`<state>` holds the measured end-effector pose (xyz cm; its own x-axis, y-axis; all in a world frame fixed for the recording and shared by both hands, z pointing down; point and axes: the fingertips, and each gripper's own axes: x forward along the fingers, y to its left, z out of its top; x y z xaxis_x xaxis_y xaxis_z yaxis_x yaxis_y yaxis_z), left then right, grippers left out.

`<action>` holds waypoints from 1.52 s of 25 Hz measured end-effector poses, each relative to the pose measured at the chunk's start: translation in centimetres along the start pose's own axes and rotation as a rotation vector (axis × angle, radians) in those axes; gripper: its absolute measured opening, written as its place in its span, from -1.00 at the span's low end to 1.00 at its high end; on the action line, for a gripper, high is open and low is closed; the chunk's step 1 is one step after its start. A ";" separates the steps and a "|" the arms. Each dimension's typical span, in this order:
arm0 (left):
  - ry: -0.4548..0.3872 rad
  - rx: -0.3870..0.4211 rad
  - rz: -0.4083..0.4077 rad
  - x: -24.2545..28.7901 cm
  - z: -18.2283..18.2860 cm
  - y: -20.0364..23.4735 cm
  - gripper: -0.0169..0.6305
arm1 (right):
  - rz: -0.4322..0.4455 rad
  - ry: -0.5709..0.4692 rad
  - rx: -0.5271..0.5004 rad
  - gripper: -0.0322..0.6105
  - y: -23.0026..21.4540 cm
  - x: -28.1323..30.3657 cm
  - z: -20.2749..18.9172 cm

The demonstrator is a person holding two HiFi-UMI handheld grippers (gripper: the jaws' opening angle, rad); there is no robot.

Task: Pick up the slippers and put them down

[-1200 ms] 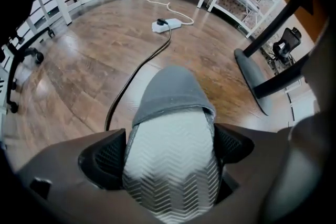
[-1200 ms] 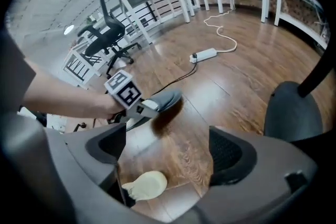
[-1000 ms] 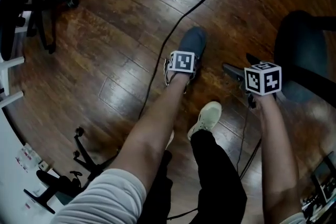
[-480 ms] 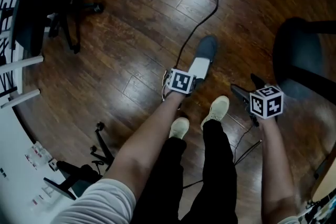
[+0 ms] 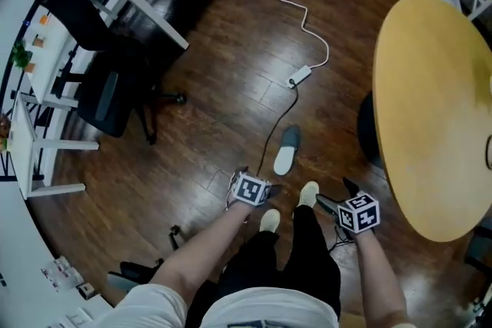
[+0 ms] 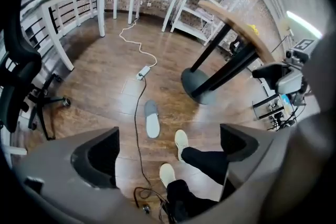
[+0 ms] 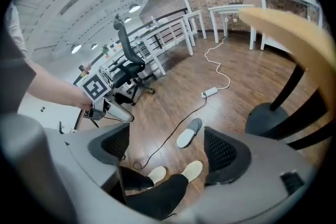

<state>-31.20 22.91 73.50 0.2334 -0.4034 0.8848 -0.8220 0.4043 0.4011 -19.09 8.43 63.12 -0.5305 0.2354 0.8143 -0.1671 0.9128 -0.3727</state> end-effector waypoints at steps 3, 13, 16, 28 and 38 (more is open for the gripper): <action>-0.030 0.092 -0.055 -8.3 1.2 -4.7 0.86 | 0.016 -0.040 -0.038 0.42 4.9 -6.7 2.2; -0.189 0.347 -0.137 -26.2 -3.4 -17.3 0.86 | -0.039 -0.305 -0.146 0.42 18.4 -27.1 0.1; -0.300 0.360 -0.240 -31.5 -2.2 -20.5 0.86 | -0.028 -0.430 -0.148 0.42 22.5 -31.2 2.0; -0.352 0.507 -0.252 -39.2 -4.1 -24.0 0.84 | -0.339 -0.382 -0.126 0.55 26.3 -38.8 -4.1; -0.324 0.492 -0.254 -38.2 -7.2 -23.6 0.84 | -0.608 -0.437 0.174 0.54 24.4 -48.0 -16.6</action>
<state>-16.98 34.71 31.98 0.3465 -0.6959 0.6290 -0.9221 -0.1294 0.3648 16.12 24.96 22.35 -0.5779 -0.4771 0.6621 -0.6436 0.7653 -0.0103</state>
